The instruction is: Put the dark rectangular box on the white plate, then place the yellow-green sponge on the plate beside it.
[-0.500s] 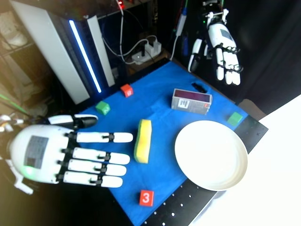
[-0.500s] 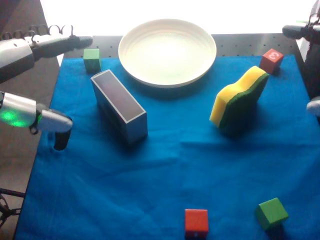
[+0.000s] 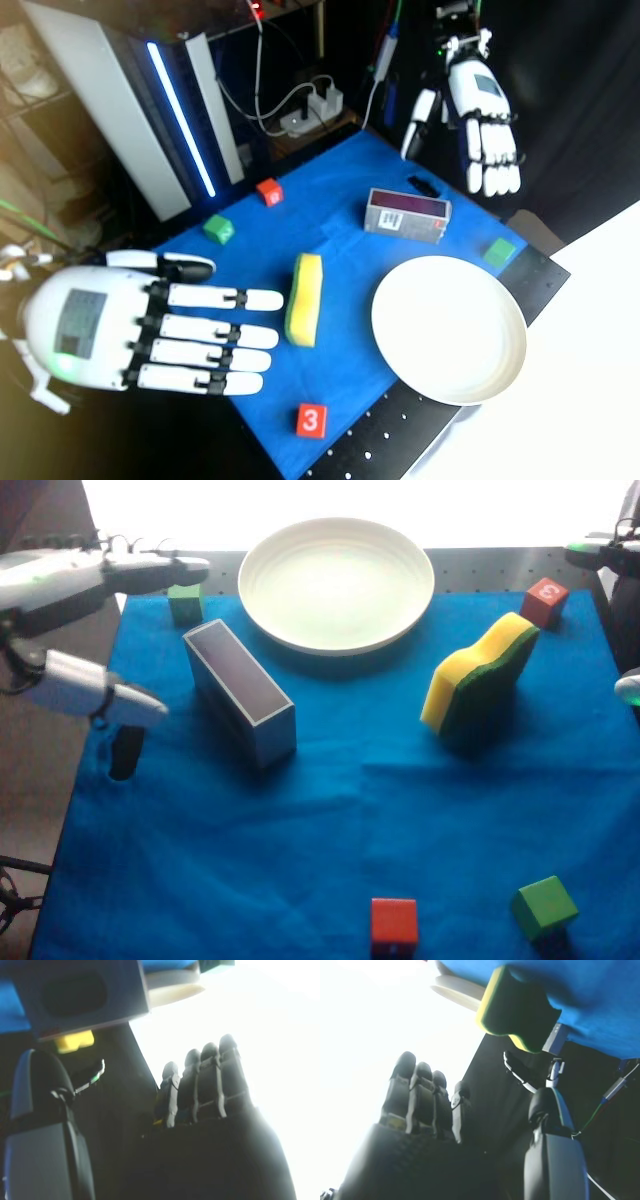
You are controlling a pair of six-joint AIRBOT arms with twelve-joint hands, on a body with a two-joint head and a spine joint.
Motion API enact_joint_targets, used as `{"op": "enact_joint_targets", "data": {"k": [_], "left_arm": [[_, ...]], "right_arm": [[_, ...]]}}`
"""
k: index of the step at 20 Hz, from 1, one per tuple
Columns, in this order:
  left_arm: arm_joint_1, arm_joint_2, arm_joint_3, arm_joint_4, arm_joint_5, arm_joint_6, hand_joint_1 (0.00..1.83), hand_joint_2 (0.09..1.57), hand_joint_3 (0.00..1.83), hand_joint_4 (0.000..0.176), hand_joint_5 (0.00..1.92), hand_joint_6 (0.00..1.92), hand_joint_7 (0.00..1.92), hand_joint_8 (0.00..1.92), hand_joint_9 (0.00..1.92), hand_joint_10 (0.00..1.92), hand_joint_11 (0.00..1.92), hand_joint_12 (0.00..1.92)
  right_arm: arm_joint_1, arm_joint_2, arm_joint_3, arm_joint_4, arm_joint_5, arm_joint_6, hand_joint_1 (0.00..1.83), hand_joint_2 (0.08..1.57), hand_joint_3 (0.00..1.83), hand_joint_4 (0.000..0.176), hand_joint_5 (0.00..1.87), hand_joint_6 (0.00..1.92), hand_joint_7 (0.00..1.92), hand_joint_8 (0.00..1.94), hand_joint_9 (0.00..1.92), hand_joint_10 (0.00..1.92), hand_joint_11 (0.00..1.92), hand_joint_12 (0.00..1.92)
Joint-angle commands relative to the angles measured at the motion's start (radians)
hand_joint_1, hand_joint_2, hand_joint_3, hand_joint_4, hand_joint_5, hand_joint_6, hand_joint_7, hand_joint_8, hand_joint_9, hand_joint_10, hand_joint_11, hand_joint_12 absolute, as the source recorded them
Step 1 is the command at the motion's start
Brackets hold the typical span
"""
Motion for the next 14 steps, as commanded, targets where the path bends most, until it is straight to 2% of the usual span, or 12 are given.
{"op": "enact_joint_targets", "data": {"k": [1,2,3,4,5,6,8,9,11,12,13,14], "left_arm": [[-0.03,-0.017,0.005,0.022,-0.05,-0.003,0.97,0.86,0.0,0.119,0.17,0.0,0.21,0.0,0.19,0.0,0.0,0.46],[-0.068,-0.039,0.015,0.088,0.002,-0.003,0.98,0.86,0.0,0.137,0.15,0.0,0.19,0.0,0.18,0.0,0.0,0.45],[-0.083,-0.048,0.019,0.122,0.027,-0.003,0.99,0.83,0.0,0.149,0.15,0.0,0.19,0.0,0.18,0.0,0.0,0.45],[-0.098,-0.057,0.021,0.153,0.049,-0.004,0.98,0.83,0.0,0.149,0.14,0.0,0.18,0.0,0.18,0.0,0.0,0.46],[-0.113,-0.065,0.022,0.19,0.073,-0.004,0.99,0.81,0.0,0.171,0.13,0.0,0.17,0.0,0.16,0.0,0.0,0.43],[-0.123,-0.07,0.022,0.219,0.093,-0.004,0.98,0.8,0.0,0.175,0.12,0.0,0.16,0.0,0.16,0.0,0.0,0.44],[-0.136,-0.077,0.022,0.257,0.117,-0.005,0.99,0.79,0.0,0.176,0.11,0.0,0.17,0.0,0.16,0.0,0.0,0.44],[-0.145,-0.082,0.022,0.285,0.13,-0.006,0.94,0.8,0.0,0.176,0.12,0.0,0.18,0.0,0.17,0.0,0.0,0.54],[-0.164,-0.092,0.022,0.332,0.15,-0.01,0.89,0.81,0.0,0.176,0.11,0.0,0.17,0.0,0.18,0.0,0.0,0.59],[-0.168,-0.097,0.021,0.349,0.152,-0.01,0.89,0.81,0.0,0.16,0.1,0.0,0.2,0.01,0.22,0.01,0.0,0.68],[-0.171,-0.1,0.021,0.358,0.153,-0.011,0.93,0.81,0.0,0.141,0.13,0.0,0.25,0.01,0.25,0.01,0.0,0.69],[-0.171,-0.103,0.019,0.366,0.153,-0.011,0.94,0.81,0.0,0.133,0.16,0.01,0.27,0.01,0.26,0.01,0.0,0.62]], "right_arm": [[0.014,-0.001,0.006,0.037,0.111,0.006,0.71,1.06,0.0,0.075,0.15,0.0,0.17,0.01,0.13,0.0,0.03,0.4],[0.014,-0.004,0.007,0.032,0.11,0.006,0.69,1.05,0.0,0.073,0.15,0.0,0.17,0.01,0.13,0.0,0.03,0.4],[0.014,-0.005,0.007,0.029,0.11,0.006,0.67,1.04,0.0,0.051,0.15,0.0,0.16,0.0,0.12,0.0,0.02,0.46],[0.014,-0.008,0.009,0.026,0.109,0.006,0.67,1.05,0.0,0.04,0.16,0.0,0.15,0.0,0.11,0.0,0.01,0.47],[0.014,-0.009,0.01,0.022,0.107,0.008,0.67,1.05,0.0,0.031,0.16,0.0,0.15,0.0,0.1,0.0,0.0,0.52],[0.014,-0.009,0.01,0.019,0.105,0.009,0.68,1.05,0.0,0.03,0.16,0.0,0.14,0.0,0.09,0.0,0.0,0.52],[0.014,-0.01,0.011,0.016,0.102,0.009,0.66,1.06,0.0,0.038,0.15,0.0,0.13,0.0,0.08,0.0,0.0,0.52],[0.014,-0.01,0.011,0.015,0.1,0.009,0.64,1.06,0.0,0.029,0.15,0.0,0.14,0.0,0.09,0.0,0.0,0.54],[0.014,-0.01,0.011,0.012,0.099,0.01,0.61,1.06,0.0,0.023,0.16,0.0,0.15,0.0,0.11,0.0,0.0,0.58],[0.014,-0.011,0.012,0.01,0.098,0.01,0.61,1.07,0.0,0.036,0.17,0.0,0.16,0.0,0.14,0.0,0.0,0.57],[0.014,-0.011,0.012,0.009,0.097,0.01,0.61,1.07,0.0,0.056,0.16,0.0,0.15,0.0,0.14,0.0,0.01,0.46],[0.014,-0.012,0.012,0.008,0.096,0.011,0.59,1.08,0.0,0.068,0.15,0.0,0.15,0.0,0.14,0.0,0.04,0.35]]}}
